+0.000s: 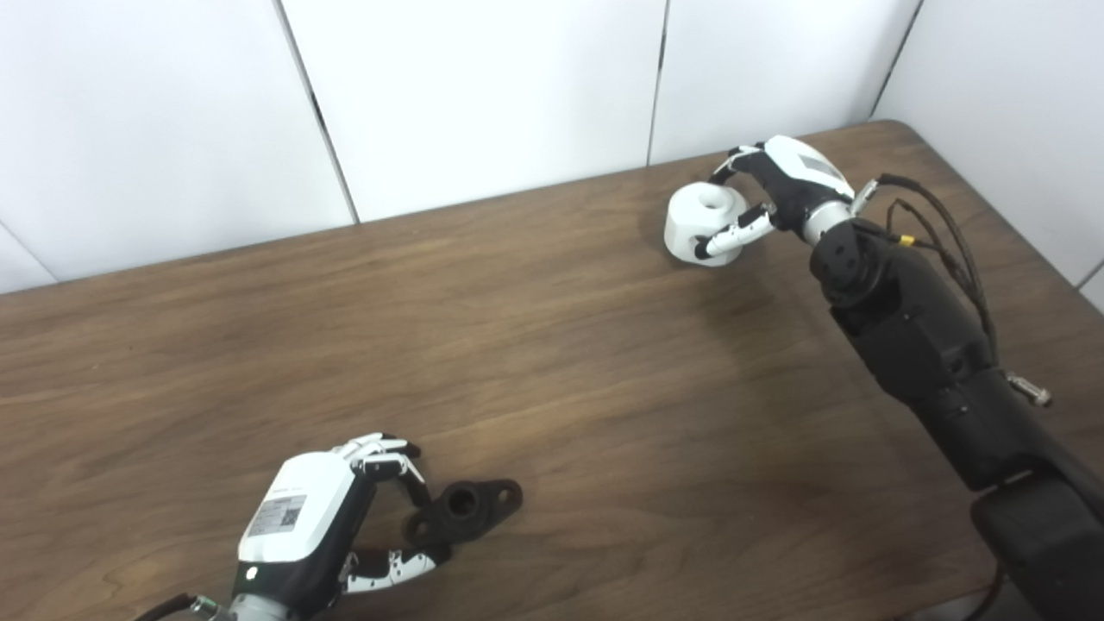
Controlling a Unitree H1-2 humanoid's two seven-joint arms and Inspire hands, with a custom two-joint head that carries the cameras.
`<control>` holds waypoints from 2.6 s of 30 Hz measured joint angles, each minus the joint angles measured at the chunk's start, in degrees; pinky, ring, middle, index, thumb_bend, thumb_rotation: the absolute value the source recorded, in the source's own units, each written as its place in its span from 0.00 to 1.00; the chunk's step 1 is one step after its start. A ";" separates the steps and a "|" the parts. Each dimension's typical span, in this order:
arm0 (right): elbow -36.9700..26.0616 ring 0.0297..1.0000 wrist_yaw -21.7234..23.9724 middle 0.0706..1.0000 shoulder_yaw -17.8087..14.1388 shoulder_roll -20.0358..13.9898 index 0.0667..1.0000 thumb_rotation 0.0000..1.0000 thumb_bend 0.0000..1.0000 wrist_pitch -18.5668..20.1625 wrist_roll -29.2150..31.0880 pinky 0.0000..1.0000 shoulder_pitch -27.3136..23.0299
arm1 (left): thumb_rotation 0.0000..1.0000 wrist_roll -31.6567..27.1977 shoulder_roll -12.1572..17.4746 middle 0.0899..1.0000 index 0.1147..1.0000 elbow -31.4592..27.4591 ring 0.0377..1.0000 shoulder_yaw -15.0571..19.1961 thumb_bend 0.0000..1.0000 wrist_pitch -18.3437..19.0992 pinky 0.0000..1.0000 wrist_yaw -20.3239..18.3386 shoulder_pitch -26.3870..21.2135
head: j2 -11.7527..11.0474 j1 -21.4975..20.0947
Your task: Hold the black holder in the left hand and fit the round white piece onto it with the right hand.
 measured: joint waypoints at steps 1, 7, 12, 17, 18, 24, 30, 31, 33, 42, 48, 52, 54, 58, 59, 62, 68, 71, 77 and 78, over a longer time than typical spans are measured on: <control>0.00 0.99 -0.03 0.91 0.09 -0.02 0.61 0.24 0.73 -0.12 -0.09 0.96 0.00 | 0.05 0.00 0.00 0.76 0.42 -0.01 0.84 0.00 0.52 0.00 0.78 0.00 0.00 | 0.00 0.00; -0.17 0.97 -0.35 0.88 1.21 -0.54 0.46 0.15 0.53 -2.24 -1.29 0.95 0.00 | 0.05 0.00 -0.01 0.75 0.42 -0.06 0.83 0.03 0.52 0.00 0.77 -0.01 0.02 | 0.18 0.09; 0.08 0.95 -1.47 0.84 1.30 -0.92 0.45 0.14 0.52 -4.29 -2.02 0.93 0.06 | 0.05 0.00 -0.01 0.75 0.42 -0.10 0.83 0.12 0.52 0.00 0.76 -0.01 0.03 | 0.44 0.00; 0.21 0.95 -2.19 0.83 1.98 -0.98 0.45 0.13 0.52 -6.12 -3.19 0.93 0.11 | 0.05 0.00 -0.02 0.75 0.42 -0.19 0.83 0.16 0.52 0.01 0.77 -0.11 0.06 | 0.53 0.09; 0.21 0.95 -2.18 0.83 2.01 -0.98 0.45 0.13 0.52 -6.26 -3.30 0.94 0.12 | 0.05 0.00 -0.03 0.75 0.42 -0.19 0.83 0.17 0.52 0.01 0.76 -0.11 0.06 | 0.53 0.09; -0.20 0.95 -2.04 0.83 2.01 -1.40 0.45 0.13 0.52 -6.34 -3.70 0.95 0.55 | 0.05 0.00 -0.07 0.75 0.42 -0.21 0.83 0.20 0.52 0.01 0.76 -0.16 0.06 | 0.71 0.26; -3.56 0.95 -1.04 0.83 2.03 -2.42 0.45 0.13 0.52 -6.47 -4.45 0.94 2.12 | 0.05 0.10 -0.16 0.75 0.42 -0.21 0.83 0.25 0.52 0.01 0.76 -0.16 0.05 | 0.97 1.14; -4.46 0.95 -0.69 0.83 2.06 -2.44 0.45 0.14 0.52 -6.47 -4.51 0.94 2.35 | 0.05 0.17 -0.18 0.74 0.42 -0.21 0.83 0.24 0.52 0.02 0.76 -0.16 0.05 | 1.06 1.40; -6.79 0.95 0.11 0.83 2.10 -2.45 0.45 0.14 0.52 -6.47 -4.61 0.95 2.85 | 0.05 0.39 -0.34 0.74 0.42 -0.21 0.83 0.21 0.52 0.05 0.76 -0.18 0.05 | 1.15 1.93; -19.62 0.95 4.78 0.80 2.60 -1.77 0.45 0.14 0.52 -6.24 -5.67 0.97 6.14 | 0.05 1.91 -1.43 0.75 0.42 -0.38 0.83 -0.04 0.52 0.66 0.78 -0.83 0.03 | 1.59 4.83; -27.35 0.95 8.42 0.80 3.58 0.87 0.45 0.14 0.52 -6.06 -6.15 0.96 7.98 | 0.05 2.80 -2.40 0.75 0.42 -0.38 0.83 -0.21 0.52 1.01 0.78 -0.97 -0.01 | 1.85 6.94; -32.96 0.95 11.82 0.80 4.72 3.25 0.45 0.14 0.52 -5.17 -6.71 0.96 9.54 | 0.05 3.11 -3.08 0.74 0.42 -0.32 0.83 -0.37 0.52 1.24 0.78 -0.98 -0.07 | 2.11 7.73; -34.51 0.95 13.26 0.80 5.31 4.30 0.45 0.14 0.52 -5.24 -6.74 0.97 9.84 | 0.05 3.41 -3.31 0.74 0.42 -0.28 0.83 -0.49 0.52 1.40 0.78 -0.98 -0.13 | 2.20 8.08; -36.42 0.96 14.33 0.80 5.62 5.21 0.45 0.14 0.52 -5.65 -6.67 0.99 10.70 | 0.05 4.29 -3.81 0.74 0.42 -0.27 0.83 -0.88 0.52 1.85 0.78 -1.01 -0.24 | 2.64 9.49; -37.29 0.96 15.07 0.80 5.66 5.32 0.45 0.14 0.52 -5.63 -6.69 0.99 11.12 | 0.05 4.67 -4.02 0.75 0.42 -0.32 0.83 -1.07 0.52 2.19 0.78 -1.06 -0.28 | 2.73 9.84; -39.62 0.96 16.82 0.80 6.37 6.06 0.45 0.14 0.52 -5.74 -6.74 0.99 12.36 | 0.05 5.89 -4.82 0.75 0.42 -0.49 0.83 -1.45 0.52 3.28 0.78 -1.34 -0.37 | 2.99 10.81; -40.99 0.96 18.65 0.79 7.28 7.09 0.44 0.14 0.52 -6.31 -7.43 0.99 13.79 | 0.05 7.44 -5.50 0.75 0.42 -1.20 0.84 -2.12 0.52 5.04 0.79 -2.59 -0.62 | 3.69 12.56; -42.82 0.96 19.59 0.79 7.36 8.10 0.44 0.14 0.52 -6.31 -7.53 1.00 13.86 | 0.05 8.09 -5.96 0.75 0.42 -1.52 0.84 -2.29 0.52 5.84 0.79 -3.22 -0.63 | 3.96 13.09; -43.97 0.95 20.43 0.78 8.29 9.84 0.44 0.14 0.52 -6.86 -7.02 0.99 14.20 | 0.05 9.42 -7.17 0.76 0.42 -1.75 0.84 -2.75 0.52 7.38 0.80 -3.95 -0.84 | 4.22 13.97; -44.00 0.95 20.43 0.78 8.29 10.01 0.44 0.14 0.52 -7.04 -6.79 1.00 14.27 | 0.05 9.52 -7.17 0.76 0.42 -1.77 0.84 -2.76 0.52 7.41 0.80 -4.19 -0.92 | 4.31 14.06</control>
